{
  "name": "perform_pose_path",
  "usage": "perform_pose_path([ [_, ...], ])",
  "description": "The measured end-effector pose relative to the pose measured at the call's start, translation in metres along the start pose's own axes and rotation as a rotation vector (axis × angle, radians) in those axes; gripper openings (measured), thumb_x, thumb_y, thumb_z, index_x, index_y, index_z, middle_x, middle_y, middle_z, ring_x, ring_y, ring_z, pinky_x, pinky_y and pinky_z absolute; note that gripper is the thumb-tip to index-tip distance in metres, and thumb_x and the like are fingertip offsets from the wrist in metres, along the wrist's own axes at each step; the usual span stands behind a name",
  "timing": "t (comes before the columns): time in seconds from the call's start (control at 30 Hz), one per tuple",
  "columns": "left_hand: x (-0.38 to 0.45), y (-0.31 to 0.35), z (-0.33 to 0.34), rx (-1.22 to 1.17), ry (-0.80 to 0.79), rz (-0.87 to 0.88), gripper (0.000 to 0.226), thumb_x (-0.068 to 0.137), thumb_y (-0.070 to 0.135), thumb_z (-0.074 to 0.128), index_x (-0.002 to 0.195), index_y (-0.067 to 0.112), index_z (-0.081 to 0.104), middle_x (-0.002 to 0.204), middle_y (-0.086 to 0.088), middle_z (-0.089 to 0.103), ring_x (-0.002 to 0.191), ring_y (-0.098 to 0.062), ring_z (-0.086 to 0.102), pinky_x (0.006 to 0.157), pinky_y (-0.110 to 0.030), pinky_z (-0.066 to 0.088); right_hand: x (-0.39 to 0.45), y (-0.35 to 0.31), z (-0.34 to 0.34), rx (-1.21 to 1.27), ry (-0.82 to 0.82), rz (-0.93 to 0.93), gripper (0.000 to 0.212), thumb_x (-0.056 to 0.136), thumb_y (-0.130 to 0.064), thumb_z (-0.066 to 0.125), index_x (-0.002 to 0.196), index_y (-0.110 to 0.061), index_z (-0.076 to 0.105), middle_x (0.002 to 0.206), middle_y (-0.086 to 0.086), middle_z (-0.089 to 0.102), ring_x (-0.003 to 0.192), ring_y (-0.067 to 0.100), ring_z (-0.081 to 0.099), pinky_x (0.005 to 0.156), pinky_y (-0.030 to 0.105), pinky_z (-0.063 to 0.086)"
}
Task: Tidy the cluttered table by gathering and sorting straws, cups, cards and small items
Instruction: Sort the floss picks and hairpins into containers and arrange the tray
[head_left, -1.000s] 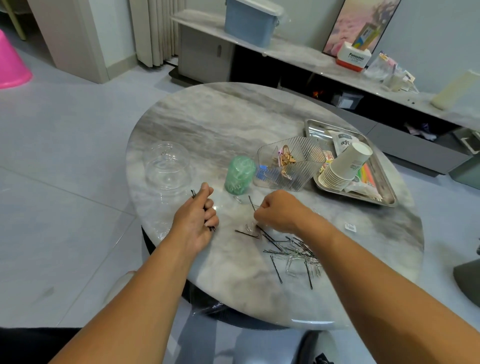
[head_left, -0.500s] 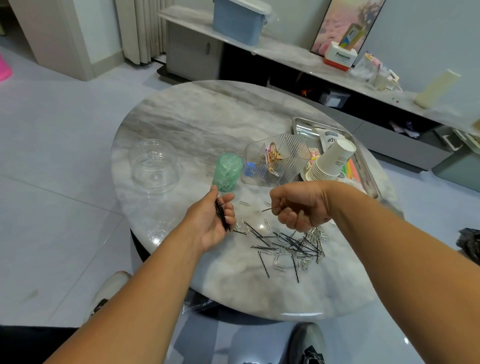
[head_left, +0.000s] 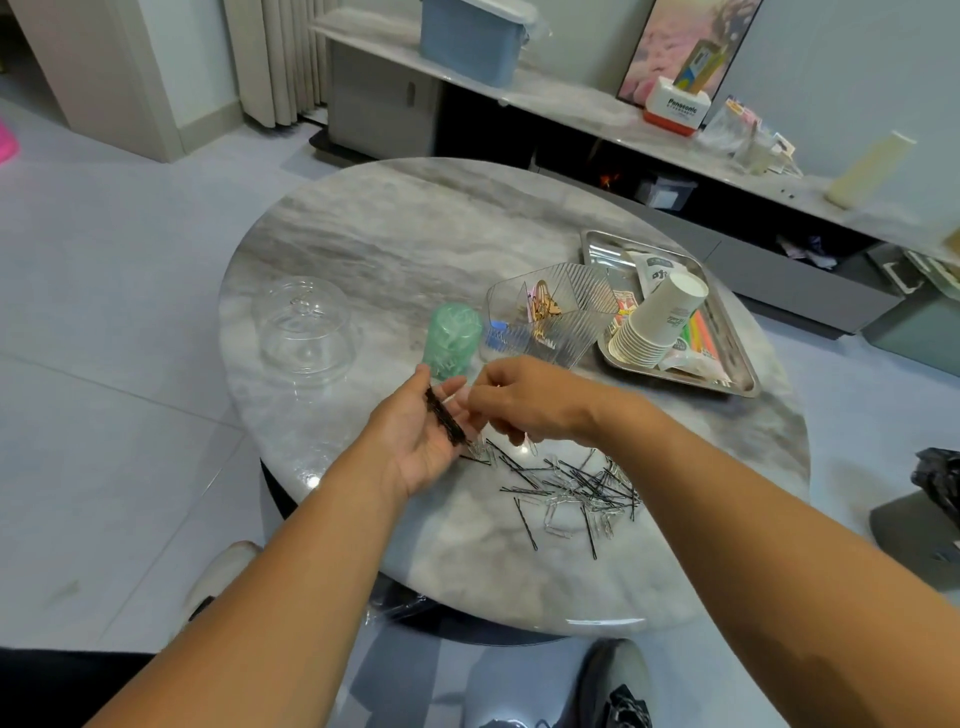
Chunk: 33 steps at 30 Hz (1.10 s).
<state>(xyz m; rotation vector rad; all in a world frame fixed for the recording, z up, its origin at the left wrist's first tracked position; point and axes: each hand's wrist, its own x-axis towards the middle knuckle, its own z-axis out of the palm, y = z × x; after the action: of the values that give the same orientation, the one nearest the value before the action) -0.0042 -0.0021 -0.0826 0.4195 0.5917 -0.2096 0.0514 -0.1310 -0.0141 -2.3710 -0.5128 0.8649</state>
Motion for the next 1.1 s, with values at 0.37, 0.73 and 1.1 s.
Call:
perform_pose_path([
  [0.37, 0.009, 0.014, -0.028, 0.18, 0.209, 0.087, 0.03, 0.104, 0.039, 0.052, 0.091, 0.013, 0.061, 0.062, 0.004, 0.045, 0.045, -0.006, 0.038, 0.036, -0.016, 0.033, 0.0, 0.047, 0.017, -0.504, 0.129, 0.187, 0.014, 0.081, -0.021, 0.084, 0.089, -0.021, 0.073, 0.092, -0.003, 0.073, 0.089, 0.02, 0.068, 0.081, 0.034, 0.056],
  [0.73, 0.004, -0.003, -0.031, -0.016, 0.013, 0.096, 0.052, 0.108, 0.044, 0.039, 0.109, -0.003, 0.062, 0.09, -0.019, 0.073, 0.08, -0.031, 0.076, 0.078, -0.04, 0.062, 0.015, 0.043, 0.018, -1.045, 0.104, -0.057, 0.026, 0.09, -0.027, 0.06, 0.074, -0.014, 0.044, 0.068, 0.002, 0.039, 0.07, 0.028, 0.05, 0.063, 0.03, 0.039],
  [1.1, 0.008, -0.005, -0.036, 0.062, -0.041, 0.077, 0.067, 0.105, 0.057, 0.032, 0.125, -0.001, 0.06, 0.115, -0.021, 0.073, 0.102, -0.029, 0.074, 0.075, -0.034, 0.063, 0.018, 0.027, 0.009, 0.097, 0.24, 0.008, 0.011, 0.081, -0.017, 0.074, 0.076, -0.007, 0.073, 0.067, 0.002, 0.072, 0.057, 0.01, 0.057, 0.055, 0.026, 0.046],
])
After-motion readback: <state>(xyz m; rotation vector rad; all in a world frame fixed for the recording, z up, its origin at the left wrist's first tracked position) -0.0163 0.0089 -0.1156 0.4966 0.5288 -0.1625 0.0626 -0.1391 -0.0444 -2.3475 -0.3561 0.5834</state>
